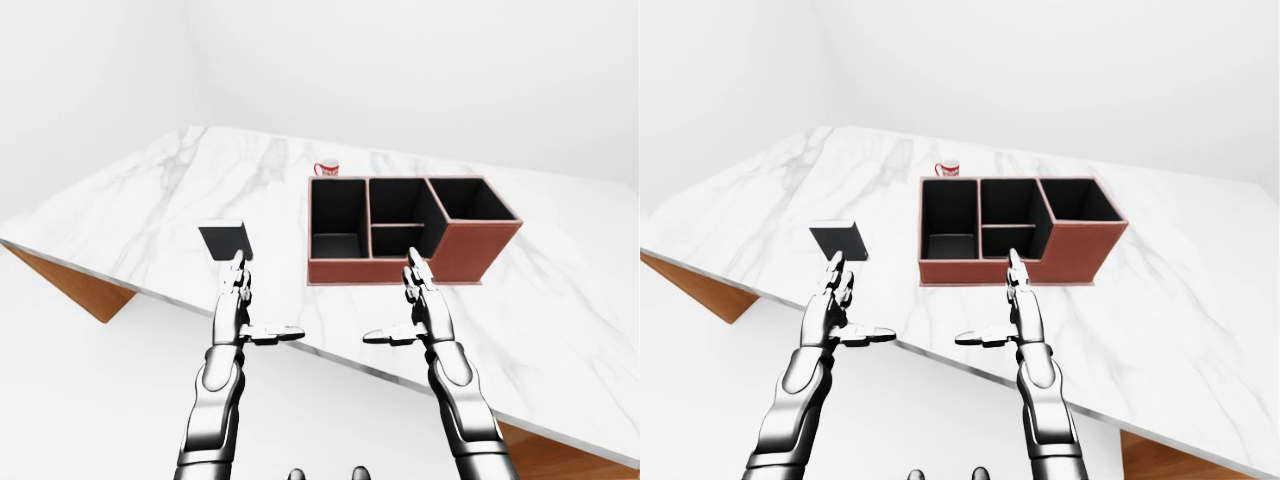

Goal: Pick up the book and place it in the right compartment of the caddy.

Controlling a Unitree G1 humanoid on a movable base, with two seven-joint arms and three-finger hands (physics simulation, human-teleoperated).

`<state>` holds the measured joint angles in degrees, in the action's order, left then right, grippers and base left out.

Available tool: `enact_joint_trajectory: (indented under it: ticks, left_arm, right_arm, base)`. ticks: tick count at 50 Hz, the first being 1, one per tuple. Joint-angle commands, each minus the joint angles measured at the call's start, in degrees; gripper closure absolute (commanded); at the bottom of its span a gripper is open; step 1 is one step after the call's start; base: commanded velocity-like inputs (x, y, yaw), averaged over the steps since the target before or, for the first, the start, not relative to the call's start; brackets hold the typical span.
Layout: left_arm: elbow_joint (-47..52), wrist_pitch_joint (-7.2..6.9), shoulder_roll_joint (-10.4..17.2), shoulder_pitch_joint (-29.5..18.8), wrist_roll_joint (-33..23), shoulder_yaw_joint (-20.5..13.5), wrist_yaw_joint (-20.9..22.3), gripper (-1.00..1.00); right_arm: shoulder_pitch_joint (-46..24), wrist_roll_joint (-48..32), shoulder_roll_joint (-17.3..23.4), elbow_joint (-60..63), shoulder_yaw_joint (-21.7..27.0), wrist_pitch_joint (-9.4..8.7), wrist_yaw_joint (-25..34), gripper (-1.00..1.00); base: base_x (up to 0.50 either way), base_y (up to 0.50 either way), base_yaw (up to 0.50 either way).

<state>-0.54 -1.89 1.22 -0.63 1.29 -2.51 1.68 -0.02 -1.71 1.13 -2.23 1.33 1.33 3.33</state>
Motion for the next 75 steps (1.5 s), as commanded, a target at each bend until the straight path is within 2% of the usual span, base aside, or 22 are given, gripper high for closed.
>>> enact_joint_trajectory:
  ticks: [1,13,26,31,37,59,66,67,75]
  left_arm:
    - [-0.09,0.22,0.01,0.09,-0.04,0.02,0.08,-1.00]
    - [0.14,0.05,-0.02,0.10,-0.11,0.05,0.08,-1.00]
    - [-0.51,0.56,0.01,-0.05,-0.14,0.01,0.12,-1.00]
    - [-0.15,0.38,0.00,0.13,-0.14,0.05,0.14,-1.00]
    - [0.21,-0.05,0.00,0.09,-0.14,0.05,0.11,-1.00]
    - [0.23,-0.07,-0.02,0.09,-0.15,0.03,0.09,-1.00]
    - [0.21,-0.03,0.00,0.08,-0.17,0.04,0.13,-1.00]
    - [0.21,-0.02,-0.01,0.08,-0.17,0.04,0.13,-1.00]
    - [0.20,0.00,0.00,0.08,-0.17,0.04,0.14,-1.00]
  right_arm:
    - [0.02,0.01,-0.02,-0.08,0.00,0.02,-0.04,-1.00]
    - [-0.02,-0.01,0.03,-0.26,0.03,0.15,-0.07,-1.00]
    - [-0.15,-0.13,0.04,-0.76,0.04,0.35,-0.15,-1.00]
    - [-0.02,-0.20,0.02,-0.04,-0.04,-0.35,-0.20,-1.00]
    - [-0.06,-0.20,0.00,-0.13,-0.03,-0.30,-0.23,-1.00]
    - [-0.30,-0.13,0.07,-0.69,0.12,-0.02,-0.23,-1.00]
    - [-0.17,-0.12,0.06,-0.11,0.09,-0.50,-0.25,-1.00]
    - [-0.16,-0.11,0.08,2.19,0.02,-2.76,-0.23,-1.00]
    - [-0.15,-0.13,0.06,2.38,0.03,-2.96,-0.21,-1.00]
  base:
    - [0.06,0.02,0.00]
    - [0.06,0.02,0.00]
    - [0.06,0.02,0.00]
    - [0.11,0.04,0.00]
    - [0.12,0.05,0.00]
    - [0.12,0.05,0.00]
    - [0.13,0.05,0.00]
    - [0.13,0.05,0.00]
    - [0.13,0.05,0.00]
